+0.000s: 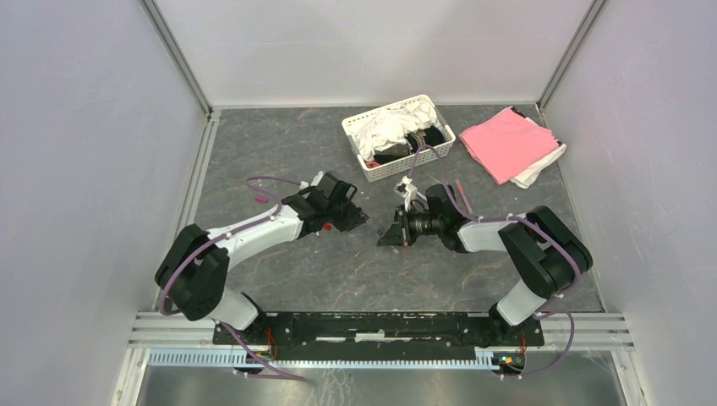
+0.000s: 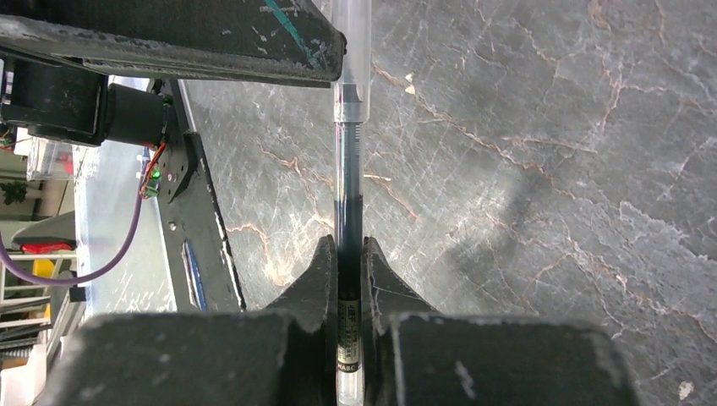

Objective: Insert the pens into the pen caps
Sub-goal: Insert the pen cap onto the pen.

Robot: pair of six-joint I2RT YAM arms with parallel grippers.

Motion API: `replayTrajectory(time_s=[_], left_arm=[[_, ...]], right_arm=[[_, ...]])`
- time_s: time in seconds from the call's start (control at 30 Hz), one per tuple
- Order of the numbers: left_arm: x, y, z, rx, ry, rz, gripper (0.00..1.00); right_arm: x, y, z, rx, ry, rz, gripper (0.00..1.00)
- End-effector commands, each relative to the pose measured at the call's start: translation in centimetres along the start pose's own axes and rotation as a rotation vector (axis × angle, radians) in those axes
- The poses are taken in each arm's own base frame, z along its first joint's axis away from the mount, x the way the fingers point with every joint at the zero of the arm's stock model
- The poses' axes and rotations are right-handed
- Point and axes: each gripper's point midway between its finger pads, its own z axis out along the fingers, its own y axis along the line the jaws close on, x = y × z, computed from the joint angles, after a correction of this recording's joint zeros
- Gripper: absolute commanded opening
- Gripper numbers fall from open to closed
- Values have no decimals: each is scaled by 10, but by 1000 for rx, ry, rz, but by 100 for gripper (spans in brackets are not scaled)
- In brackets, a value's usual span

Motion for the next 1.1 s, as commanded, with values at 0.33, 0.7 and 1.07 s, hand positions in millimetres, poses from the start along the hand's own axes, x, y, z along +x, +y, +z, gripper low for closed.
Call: replayTrajectory(time_s=[0.33, 0.7, 1.07], left_arm=[[-3, -49, -58, 155, -32, 33, 32], [-12, -134, -176, 607, -130, 371, 74], [-12, -167, -282, 946, -361, 854, 85]], right_arm=[[-74, 62, -15, -177, -179, -325, 0], [-96, 91, -38, -232, -265, -425, 0], [-150, 168, -108, -385, -489, -552, 0]])
